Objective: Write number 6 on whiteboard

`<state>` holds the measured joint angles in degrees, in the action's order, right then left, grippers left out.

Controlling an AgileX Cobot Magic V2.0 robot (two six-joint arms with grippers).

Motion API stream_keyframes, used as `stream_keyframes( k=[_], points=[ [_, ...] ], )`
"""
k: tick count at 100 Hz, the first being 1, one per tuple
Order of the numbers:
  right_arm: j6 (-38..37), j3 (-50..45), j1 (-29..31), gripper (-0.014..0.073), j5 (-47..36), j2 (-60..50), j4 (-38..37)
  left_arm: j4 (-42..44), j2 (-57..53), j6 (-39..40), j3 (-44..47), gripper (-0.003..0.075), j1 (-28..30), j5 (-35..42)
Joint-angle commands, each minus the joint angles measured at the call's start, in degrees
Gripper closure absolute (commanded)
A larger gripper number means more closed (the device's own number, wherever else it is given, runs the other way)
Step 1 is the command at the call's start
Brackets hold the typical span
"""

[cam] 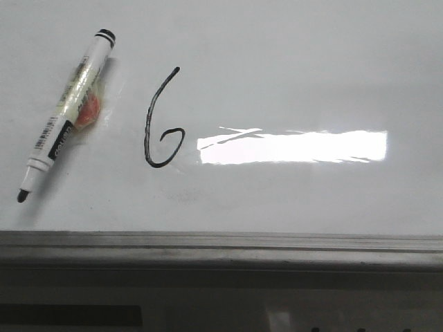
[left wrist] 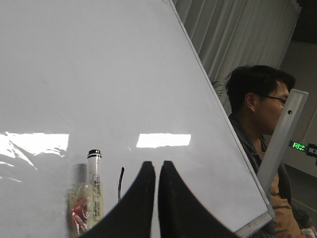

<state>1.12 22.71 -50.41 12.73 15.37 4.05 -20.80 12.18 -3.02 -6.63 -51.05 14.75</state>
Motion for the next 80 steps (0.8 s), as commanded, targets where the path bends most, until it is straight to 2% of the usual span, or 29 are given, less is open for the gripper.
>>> stream_keyframes(
  k=[1,25,35,49,67,80],
  points=[
    [0.5,1.5,0.3,0.0657,-4.8,0.5,-0.5,0.6,0.4,-0.1,-1.6,0.0741,0.0,3.7],
    [0.5,1.5,0.3,0.0657,-4.8,0.5,-0.5,0.7,0.4,-0.1,-0.5,0.0741,0.1,3.7],
    [0.5,1.5,0.3,0.0657,-4.8,0.5,-0.5,6.1,0.4,-0.1,1.2,0.0741,1.8,2.8],
    [0.5,1.5,0.3,0.0657,-4.8,0.5,-0.5,8.0,0.4,-0.1,3.8,0.0741,8.4,-3.1],
    [0.5,1.5,0.3,0.0657,-4.8,0.5,-0.5,8.0,-3.3,-0.1,6.1,0.0741,19.8,-9.5],
    [0.5,1.5,0.3,0.0657,-4.8,0.5,-0.5,8.1,-7.6,-0.1,8.1,0.0741,28.9,-10.3]
  ],
)
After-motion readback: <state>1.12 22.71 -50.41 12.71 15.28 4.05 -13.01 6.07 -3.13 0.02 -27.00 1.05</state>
